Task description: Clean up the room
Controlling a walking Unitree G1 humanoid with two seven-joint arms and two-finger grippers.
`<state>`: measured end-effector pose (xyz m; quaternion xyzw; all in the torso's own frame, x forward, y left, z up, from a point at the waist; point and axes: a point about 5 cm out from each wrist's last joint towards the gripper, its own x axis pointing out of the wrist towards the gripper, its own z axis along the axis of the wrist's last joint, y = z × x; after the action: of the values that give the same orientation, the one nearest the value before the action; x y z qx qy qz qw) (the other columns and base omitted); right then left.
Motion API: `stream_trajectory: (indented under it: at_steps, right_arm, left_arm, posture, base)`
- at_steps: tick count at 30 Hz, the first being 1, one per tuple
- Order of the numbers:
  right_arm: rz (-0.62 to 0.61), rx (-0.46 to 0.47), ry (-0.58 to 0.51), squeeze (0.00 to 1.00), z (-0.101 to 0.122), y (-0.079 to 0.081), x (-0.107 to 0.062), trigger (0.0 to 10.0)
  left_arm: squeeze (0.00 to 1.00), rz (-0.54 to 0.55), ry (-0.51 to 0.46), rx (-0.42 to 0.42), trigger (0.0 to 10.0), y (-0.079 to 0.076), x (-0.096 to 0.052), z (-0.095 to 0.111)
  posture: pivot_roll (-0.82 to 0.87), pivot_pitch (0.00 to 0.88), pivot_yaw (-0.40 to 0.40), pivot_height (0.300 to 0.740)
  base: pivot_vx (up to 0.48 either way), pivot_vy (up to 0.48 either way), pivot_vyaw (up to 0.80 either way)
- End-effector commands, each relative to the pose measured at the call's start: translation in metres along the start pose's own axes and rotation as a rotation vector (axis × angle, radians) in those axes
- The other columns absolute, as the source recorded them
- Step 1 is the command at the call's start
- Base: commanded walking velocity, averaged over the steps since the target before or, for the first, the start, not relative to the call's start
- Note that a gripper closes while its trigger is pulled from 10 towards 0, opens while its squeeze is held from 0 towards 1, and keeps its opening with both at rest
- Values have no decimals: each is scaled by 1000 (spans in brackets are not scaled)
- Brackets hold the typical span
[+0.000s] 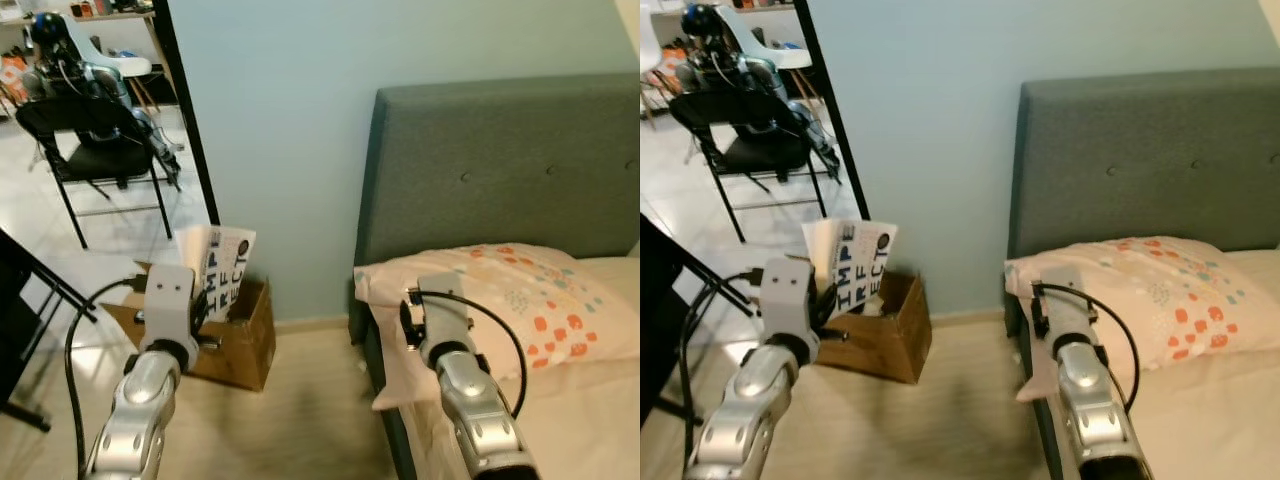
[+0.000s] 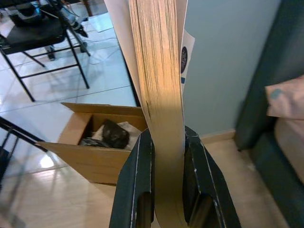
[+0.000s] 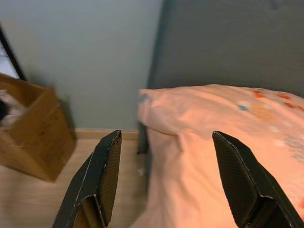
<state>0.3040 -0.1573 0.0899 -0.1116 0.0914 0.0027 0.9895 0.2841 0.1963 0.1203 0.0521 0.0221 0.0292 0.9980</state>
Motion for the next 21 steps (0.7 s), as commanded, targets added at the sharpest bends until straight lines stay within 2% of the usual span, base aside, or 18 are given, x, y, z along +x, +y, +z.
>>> stream_trajectory:
  at_steps: [1,9,21]
  right_arm:
    - [-18,-1,18,0,-5,-6,-1,10000]
    - [-14,1,20,0,-3,-5,2,10000]
    - [-43,35,44,0,-6,-9,2,10000]
  left_arm:
    - [0,-1,-27,16,10000,1,1,4]
    - [0,14,-22,32,10000,2,4,4]
    - [0,19,-23,38,10000,2,5,4]
  posture:
    - [-46,73,32,740]
    - [-43,60,31,740]
    - [-44,57,32,740]
  base:
    - [274,0,0]
    - [0,0,0]
    - [0,0,-750]
